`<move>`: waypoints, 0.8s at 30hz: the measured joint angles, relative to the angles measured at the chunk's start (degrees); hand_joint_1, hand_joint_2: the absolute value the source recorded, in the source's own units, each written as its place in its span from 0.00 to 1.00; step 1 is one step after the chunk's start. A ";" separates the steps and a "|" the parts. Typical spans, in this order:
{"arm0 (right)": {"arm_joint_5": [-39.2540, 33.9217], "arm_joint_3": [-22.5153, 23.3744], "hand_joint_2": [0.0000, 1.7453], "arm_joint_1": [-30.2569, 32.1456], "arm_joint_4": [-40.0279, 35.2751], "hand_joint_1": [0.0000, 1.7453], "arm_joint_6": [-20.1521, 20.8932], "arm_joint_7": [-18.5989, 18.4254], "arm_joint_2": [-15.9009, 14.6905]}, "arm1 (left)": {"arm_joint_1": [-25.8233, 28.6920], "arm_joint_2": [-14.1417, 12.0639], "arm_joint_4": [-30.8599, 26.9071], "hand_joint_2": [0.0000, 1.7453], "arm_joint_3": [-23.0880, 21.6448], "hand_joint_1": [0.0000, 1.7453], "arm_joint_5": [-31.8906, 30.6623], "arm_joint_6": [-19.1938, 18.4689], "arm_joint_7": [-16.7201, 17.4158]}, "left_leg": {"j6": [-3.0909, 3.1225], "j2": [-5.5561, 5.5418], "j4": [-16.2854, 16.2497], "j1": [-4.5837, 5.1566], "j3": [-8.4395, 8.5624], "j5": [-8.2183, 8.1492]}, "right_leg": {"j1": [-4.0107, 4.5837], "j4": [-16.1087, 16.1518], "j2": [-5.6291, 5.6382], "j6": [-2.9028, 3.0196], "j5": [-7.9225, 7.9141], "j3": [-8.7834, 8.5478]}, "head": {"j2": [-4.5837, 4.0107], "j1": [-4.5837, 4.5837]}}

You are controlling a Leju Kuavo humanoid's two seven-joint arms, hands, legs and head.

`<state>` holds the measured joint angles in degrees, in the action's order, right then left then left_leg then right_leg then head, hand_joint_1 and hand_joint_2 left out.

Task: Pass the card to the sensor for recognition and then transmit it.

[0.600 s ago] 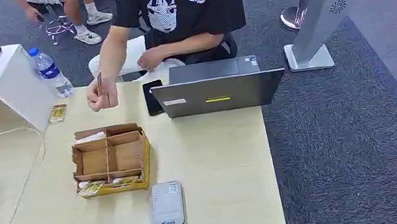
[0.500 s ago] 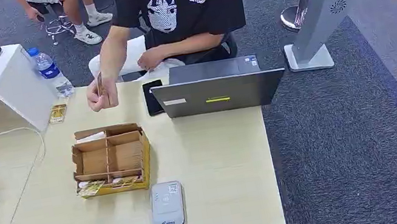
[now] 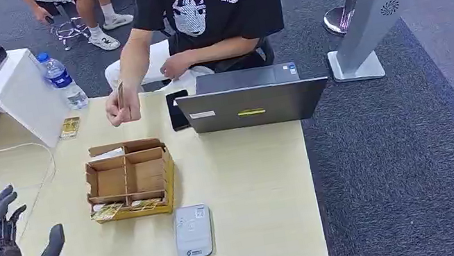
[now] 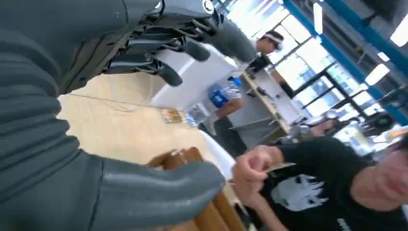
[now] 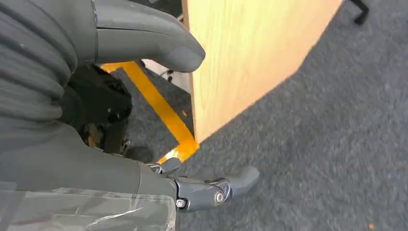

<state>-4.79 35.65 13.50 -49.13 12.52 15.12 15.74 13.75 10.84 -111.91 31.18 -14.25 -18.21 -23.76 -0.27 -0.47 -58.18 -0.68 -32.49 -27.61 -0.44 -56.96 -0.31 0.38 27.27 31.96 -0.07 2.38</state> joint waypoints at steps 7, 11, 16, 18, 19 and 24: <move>0.20 3.12 1.00 0.50 -0.20 0.00 0.41 -0.13 0.31 | -2.11 0.87 0.13 1.00 5.10 1.00 -0.63 -1.55 -0.41 | 0.06 -0.06 0.01 -0.01 -0.10 -0.09 | 0.00 0.02 -0.07 -0.06 0.12 0.04 | 0.00 -0.04; 1.31 3.38 1.00 0.58 -0.50 0.00 0.00 0.00 0.35 | -2.53 1.53 0.13 1.00 6.68 0.00 -3.09 -0.69 -0.61 | 0.09 -0.05 0.01 -0.01 -0.09 -0.14 | 0.00 0.02 -0.06 -0.06 0.13 0.05 | 0.00 -0.02; 3.36 3.34 1.00 0.60 -1.00 0.00 -0.90 0.04 0.39 | -3.10 1.84 0.11 1.00 5.80 0.00 -14.88 5.54 -2.36 | 0.10 -0.05 0.00 -0.01 -0.05 -0.14 | 0.00 0.03 -0.06 -0.07 0.13 0.06 | 0.00 -0.02; 4.99 3.30 1.00 0.59 -1.00 0.00 -0.48 0.02 0.39 | -4.18 1.23 0.13 1.00 2.53 0.00 -22.99 11.12 -1.55 | 0.12 -0.10 -0.04 0.00 -0.03 -0.12 | 0.00 0.06 -0.12 -0.07 0.13 0.20 | 0.00 -0.02; 6.37 3.23 1.00 0.56 -1.00 0.00 -0.26 0.04 0.39 | -5.45 0.56 0.31 1.00 0.42 0.00 -28.48 14.58 -0.06 | 0.14 -0.17 -0.05 -0.01 -0.08 -0.08 | 0.00 0.06 -0.21 -0.07 0.12 0.19 | 0.00 -0.04; 17.91 3.60 1.00 0.29 -0.26 0.00 1.73 2.06 0.39 | -16.07 -5.89 7.48 1.00 -14.36 0.00 -53.28 24.97 9.12 | 0.15 -0.40 -0.05 0.00 -0.13 0.12 | -0.01 0.02 -0.47 -0.04 -0.01 -0.04 | 0.00 -0.04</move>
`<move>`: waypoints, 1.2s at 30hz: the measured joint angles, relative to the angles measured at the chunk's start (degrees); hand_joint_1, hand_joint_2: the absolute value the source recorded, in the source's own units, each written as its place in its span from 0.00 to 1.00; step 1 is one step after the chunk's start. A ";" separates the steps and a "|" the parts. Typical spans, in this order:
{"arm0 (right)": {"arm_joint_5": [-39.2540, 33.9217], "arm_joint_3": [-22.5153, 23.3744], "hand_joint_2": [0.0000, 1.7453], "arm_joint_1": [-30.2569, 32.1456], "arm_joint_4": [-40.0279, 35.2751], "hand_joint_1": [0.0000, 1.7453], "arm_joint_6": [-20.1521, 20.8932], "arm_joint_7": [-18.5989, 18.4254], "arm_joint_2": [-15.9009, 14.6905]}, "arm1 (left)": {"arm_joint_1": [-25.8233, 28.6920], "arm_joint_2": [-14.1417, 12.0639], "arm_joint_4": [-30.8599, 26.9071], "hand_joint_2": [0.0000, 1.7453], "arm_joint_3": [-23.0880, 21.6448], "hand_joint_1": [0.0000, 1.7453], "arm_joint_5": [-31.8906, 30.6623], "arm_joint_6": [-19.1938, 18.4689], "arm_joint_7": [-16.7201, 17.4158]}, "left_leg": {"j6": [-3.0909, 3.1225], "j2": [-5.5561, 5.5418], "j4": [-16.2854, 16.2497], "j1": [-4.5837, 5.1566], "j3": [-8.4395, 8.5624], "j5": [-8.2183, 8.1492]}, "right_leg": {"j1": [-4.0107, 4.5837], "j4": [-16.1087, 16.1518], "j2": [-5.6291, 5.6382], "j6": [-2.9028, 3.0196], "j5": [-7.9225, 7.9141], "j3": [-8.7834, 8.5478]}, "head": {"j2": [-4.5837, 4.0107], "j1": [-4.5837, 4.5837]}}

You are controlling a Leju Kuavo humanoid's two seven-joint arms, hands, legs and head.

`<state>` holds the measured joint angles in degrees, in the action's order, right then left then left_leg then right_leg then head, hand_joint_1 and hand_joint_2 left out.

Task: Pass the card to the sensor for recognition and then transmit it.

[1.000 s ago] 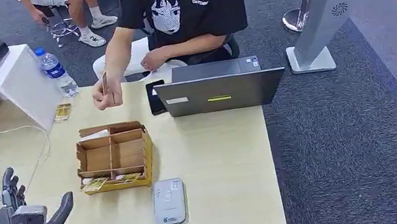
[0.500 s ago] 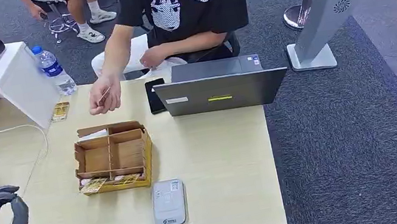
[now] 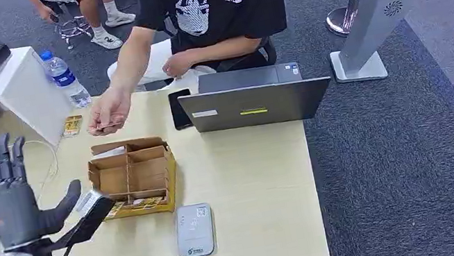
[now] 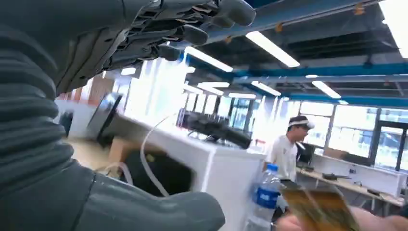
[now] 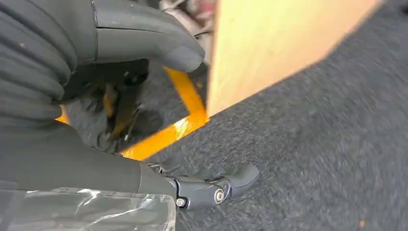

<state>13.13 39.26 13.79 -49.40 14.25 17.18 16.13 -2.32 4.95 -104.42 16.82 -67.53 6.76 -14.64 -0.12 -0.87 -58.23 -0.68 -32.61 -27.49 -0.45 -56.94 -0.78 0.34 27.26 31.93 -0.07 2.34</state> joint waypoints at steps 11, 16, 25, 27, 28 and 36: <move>11.66 8.92 1.00 -3.48 5.25 0.00 3.58 3.56 -0.07 | -12.93 -7.84 18.43 1.00 -19.01 0.00 -12.80 3.91 6.75 | -0.08 0.20 0.00 0.01 -0.01 0.06 | 0.00 -0.02 0.26 0.09 -0.13 0.09 | 0.00 0.02; 14.30 11.49 1.00 -4.66 7.06 0.00 3.80 4.61 -0.09 | -14.20 -8.88 21.04 1.00 -21.47 0.00 -13.60 4.24 7.53 | -0.08 0.23 0.00 0.00 -0.06 0.06 | 0.00 -0.02 0.29 0.09 -0.12 0.17 | 0.02 0.02; 18.22 15.96 1.00 -6.68 11.06 0.00 3.54 6.97 -0.66 | -13.70 -10.55 22.04 1.00 -22.43 1.00 -13.69 4.56 8.17 | -0.09 0.21 0.01 -0.01 -0.14 0.06 | 0.01 -0.03 0.27 0.10 -0.12 0.21 | 0.00 0.00; 18.26 16.68 1.00 -7.22 11.58 0.00 3.54 6.99 -0.77 | -13.67 -10.74 22.13 1.00 -22.43 1.00 -13.69 4.56 8.30 | -0.09 0.21 0.01 -0.01 -0.14 0.06 | 0.01 -0.03 0.28 0.10 -0.12 0.22 | 0.00 0.02; 18.28 16.96 1.00 -7.53 11.80 0.00 3.54 6.99 -0.81 | -13.62 -10.89 22.13 1.00 -22.43 1.00 -13.67 4.56 8.39 | -0.09 0.22 0.01 -0.01 -0.14 0.06 | 0.01 -0.03 0.28 0.10 -0.12 0.23 | 0.02 -0.02; 19.29 18.49 1.00 -8.38 12.85 0.00 3.76 7.54 -0.90 | -13.21 -11.66 22.11 1.00 -22.41 1.00 -12.49 6.42 7.73 | -0.09 0.21 0.01 -0.01 -0.19 0.06 | 0.01 -0.03 0.27 0.10 -0.12 0.24 | 0.02 0.00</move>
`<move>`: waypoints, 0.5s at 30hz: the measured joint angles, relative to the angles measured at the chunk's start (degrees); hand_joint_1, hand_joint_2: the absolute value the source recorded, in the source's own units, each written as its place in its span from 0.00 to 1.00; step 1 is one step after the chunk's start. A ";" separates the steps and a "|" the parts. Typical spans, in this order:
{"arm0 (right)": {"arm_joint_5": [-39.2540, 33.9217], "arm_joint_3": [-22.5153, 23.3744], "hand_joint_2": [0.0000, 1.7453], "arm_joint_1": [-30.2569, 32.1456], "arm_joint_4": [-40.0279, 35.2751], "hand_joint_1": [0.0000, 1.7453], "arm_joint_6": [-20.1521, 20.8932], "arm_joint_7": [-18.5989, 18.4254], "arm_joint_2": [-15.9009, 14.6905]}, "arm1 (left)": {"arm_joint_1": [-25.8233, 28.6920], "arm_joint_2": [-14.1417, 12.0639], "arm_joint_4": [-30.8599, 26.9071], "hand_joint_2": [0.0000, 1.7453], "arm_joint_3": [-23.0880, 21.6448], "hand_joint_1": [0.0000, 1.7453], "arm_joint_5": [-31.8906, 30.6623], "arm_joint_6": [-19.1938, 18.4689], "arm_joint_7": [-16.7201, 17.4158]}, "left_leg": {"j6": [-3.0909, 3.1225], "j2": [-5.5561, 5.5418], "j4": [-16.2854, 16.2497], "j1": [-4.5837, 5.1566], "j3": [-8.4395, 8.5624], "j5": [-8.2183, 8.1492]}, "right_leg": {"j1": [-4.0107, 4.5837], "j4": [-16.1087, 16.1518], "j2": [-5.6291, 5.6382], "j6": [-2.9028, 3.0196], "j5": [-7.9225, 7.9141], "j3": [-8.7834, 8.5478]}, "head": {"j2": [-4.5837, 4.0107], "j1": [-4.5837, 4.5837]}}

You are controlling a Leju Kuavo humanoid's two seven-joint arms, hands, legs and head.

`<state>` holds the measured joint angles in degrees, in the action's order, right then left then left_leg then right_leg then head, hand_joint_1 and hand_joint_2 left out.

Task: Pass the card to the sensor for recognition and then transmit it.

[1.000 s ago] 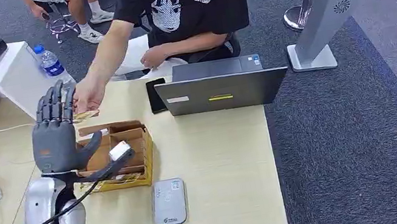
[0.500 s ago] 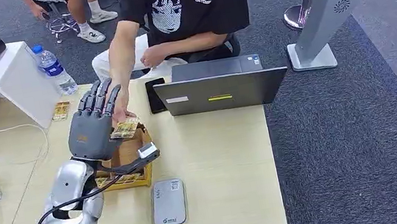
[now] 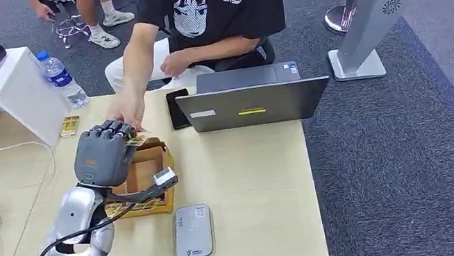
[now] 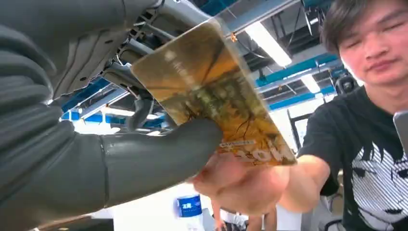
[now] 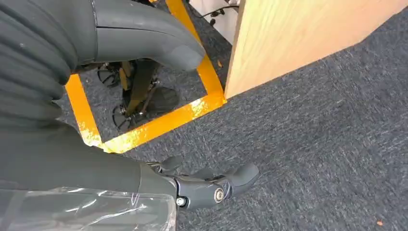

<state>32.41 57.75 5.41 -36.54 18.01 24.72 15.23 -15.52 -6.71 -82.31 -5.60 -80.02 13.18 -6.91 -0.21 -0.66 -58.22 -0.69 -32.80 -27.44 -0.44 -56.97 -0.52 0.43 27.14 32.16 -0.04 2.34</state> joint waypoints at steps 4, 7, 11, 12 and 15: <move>0.57 1.20 1.00 -0.27 0.33 0.00 0.22 0.52 0.00 | 1.78 -0.81 -1.20 1.00 0.09 1.00 -0.09 2.03 -1.75 | 0.00 -0.01 0.01 0.00 0.00 -0.01 | 0.00 0.00 0.00 -0.01 0.02 0.02 | -0.02 0.02; 0.98 1.81 1.00 -0.26 0.42 0.00 0.57 0.57 0.00 | 3.08 -1.14 -2.23 1.00 0.13 1.00 -0.33 2.49 -2.03 | 0.00 -0.02 0.01 0.00 -0.02 -0.01 | 0.00 0.00 -0.03 -0.05 0.05 0.01 | -0.02 0.00; 1.07 2.36 1.00 -0.25 0.48 0.00 0.85 0.57 0.00 | 3.69 -1.38 -2.88 1.00 0.13 1.00 -0.44 2.53 -2.19 | 0.00 -0.02 0.01 0.00 -0.02 0.00 | 0.00 0.00 -0.03 -0.05 0.05 0.01 | -0.02 0.00; 1.07 2.36 1.00 -0.25 0.48 0.00 0.85 0.57 0.00 | 3.69 -1.38 -2.88 1.00 0.13 1.00 -0.44 2.53 -2.19 | 0.00 -0.02 0.01 0.00 -0.02 0.00 | 0.00 0.00 -0.03 -0.05 0.05 0.01 | -0.02 0.00; 1.07 2.36 1.00 -0.25 0.48 0.00 0.85 0.57 0.00 | 3.69 -1.38 -2.88 1.00 0.13 1.00 -0.44 2.53 -2.19 | 0.00 -0.02 0.01 0.00 -0.02 0.00 | 0.00 0.00 -0.03 -0.05 0.05 0.01 | -0.02 0.00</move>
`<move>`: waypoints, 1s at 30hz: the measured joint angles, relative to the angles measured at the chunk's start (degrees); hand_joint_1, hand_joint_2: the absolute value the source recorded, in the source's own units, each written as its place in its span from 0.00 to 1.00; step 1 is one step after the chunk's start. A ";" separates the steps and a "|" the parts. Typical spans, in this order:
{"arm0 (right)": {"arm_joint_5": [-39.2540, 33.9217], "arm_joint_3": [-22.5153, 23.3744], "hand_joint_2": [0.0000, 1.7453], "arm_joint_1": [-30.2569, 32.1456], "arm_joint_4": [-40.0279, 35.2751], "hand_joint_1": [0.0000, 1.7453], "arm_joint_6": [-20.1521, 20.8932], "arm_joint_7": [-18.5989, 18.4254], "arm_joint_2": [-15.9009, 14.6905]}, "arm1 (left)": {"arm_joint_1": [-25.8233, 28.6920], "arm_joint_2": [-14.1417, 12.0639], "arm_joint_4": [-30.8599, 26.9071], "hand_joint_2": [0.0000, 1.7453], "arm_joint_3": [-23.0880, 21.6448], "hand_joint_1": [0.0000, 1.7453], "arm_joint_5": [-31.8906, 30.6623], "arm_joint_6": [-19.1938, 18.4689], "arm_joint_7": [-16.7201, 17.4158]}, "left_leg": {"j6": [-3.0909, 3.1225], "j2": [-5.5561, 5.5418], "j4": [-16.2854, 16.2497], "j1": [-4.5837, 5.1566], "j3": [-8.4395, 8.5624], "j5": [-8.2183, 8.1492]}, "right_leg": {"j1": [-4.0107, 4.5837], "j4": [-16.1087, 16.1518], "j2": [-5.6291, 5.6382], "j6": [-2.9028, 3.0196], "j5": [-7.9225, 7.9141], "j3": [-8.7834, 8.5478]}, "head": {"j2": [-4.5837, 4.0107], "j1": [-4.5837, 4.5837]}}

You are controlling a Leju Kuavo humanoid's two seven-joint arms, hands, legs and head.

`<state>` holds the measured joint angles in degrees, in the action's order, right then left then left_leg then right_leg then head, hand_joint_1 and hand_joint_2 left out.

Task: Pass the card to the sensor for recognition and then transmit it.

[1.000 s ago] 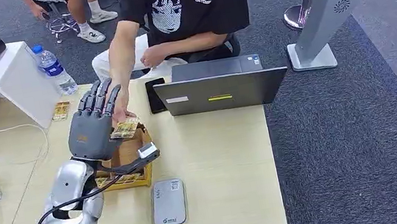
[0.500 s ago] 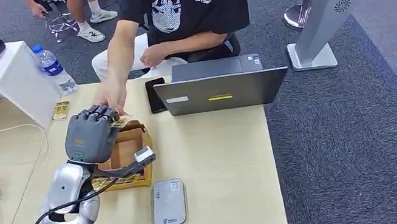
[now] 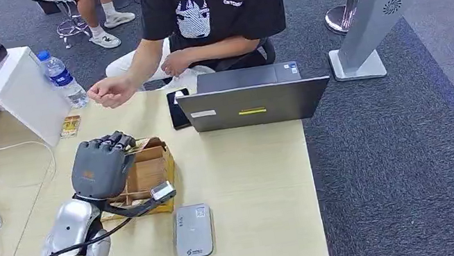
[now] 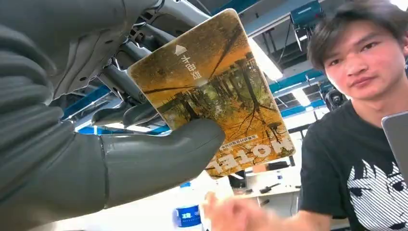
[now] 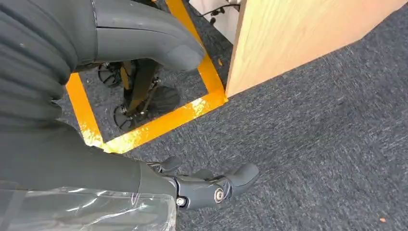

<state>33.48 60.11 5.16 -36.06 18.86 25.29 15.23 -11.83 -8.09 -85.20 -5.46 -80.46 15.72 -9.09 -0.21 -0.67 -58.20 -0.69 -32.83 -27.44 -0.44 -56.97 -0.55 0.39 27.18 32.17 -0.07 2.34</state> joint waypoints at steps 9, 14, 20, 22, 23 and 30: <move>0.11 0.35 1.00 -0.01 0.15 0.00 0.13 0.02 0.00 | 0.32 -0.07 -0.29 1.00 0.02 1.00 -0.02 0.02 0.00 | 0.00 0.00 -0.01 0.00 0.01 0.00 | 0.00 0.00 0.00 0.00 -0.01 -0.01 | 0.00 0.00; 0.11 0.37 1.00 -0.01 0.15 0.00 0.15 0.02 0.00 | 0.51 -0.07 -0.37 1.00 0.02 1.00 0.22 0.61 -0.45 | 0.00 0.00 0.00 0.00 0.00 0.00 | 0.00 -0.01 0.00 0.00 0.00 -0.02 | 0.00 0.00; -0.35 2.49 1.00 -0.30 -0.15 0.00 1.36 -0.05 0.13 | 10.17 1.14 -7.74 1.00 -0.81 1.00 -0.16 6.47 -5.05 | 0.10 0.24 0.01 0.03 0.06 -0.12 | -0.01 0.03 0.23 -0.04 0.04 0.02 | 0.00 0.00; -0.83 2.93 1.00 -0.29 -0.17 0.00 1.33 -0.02 0.15 | 14.06 1.18 -9.09 1.00 -2.83 1.00 -1.68 8.24 -5.53 | 0.14 0.21 0.00 0.06 0.06 -0.22 | -0.02 0.05 0.19 -0.15 0.14 0.01 | 0.02 0.00; -1.18 3.04 1.00 -0.28 -0.22 0.00 1.31 -0.02 0.17 | 15.67 1.03 -9.12 1.00 -4.20 1.00 -2.14 8.74 -5.51 | 0.17 0.21 0.00 0.07 0.05 -0.24 | -0.06 0.05 0.17 -0.16 0.15 0.01 | 0.00 0.02; -1.27 3.85 1.00 -0.48 -0.85 0.00 1.27 -0.09 0.20 | 18.51 -1.61 0.53 1.00 -14.46 1.00 -4.24 11.73 -1.18 | 0.14 0.18 0.01 0.05 0.06 -0.30 | -0.07 0.04 0.15 -0.14 0.18 -0.02 | 0.00 0.00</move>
<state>32.22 63.95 4.67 -36.92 20.13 25.20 15.43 6.68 -9.70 -84.67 -19.92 -84.70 27.44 -10.27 -0.06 -0.49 -58.19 -0.64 -32.76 -27.74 -0.51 -56.93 -0.39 0.24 27.36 32.15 -0.07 2.34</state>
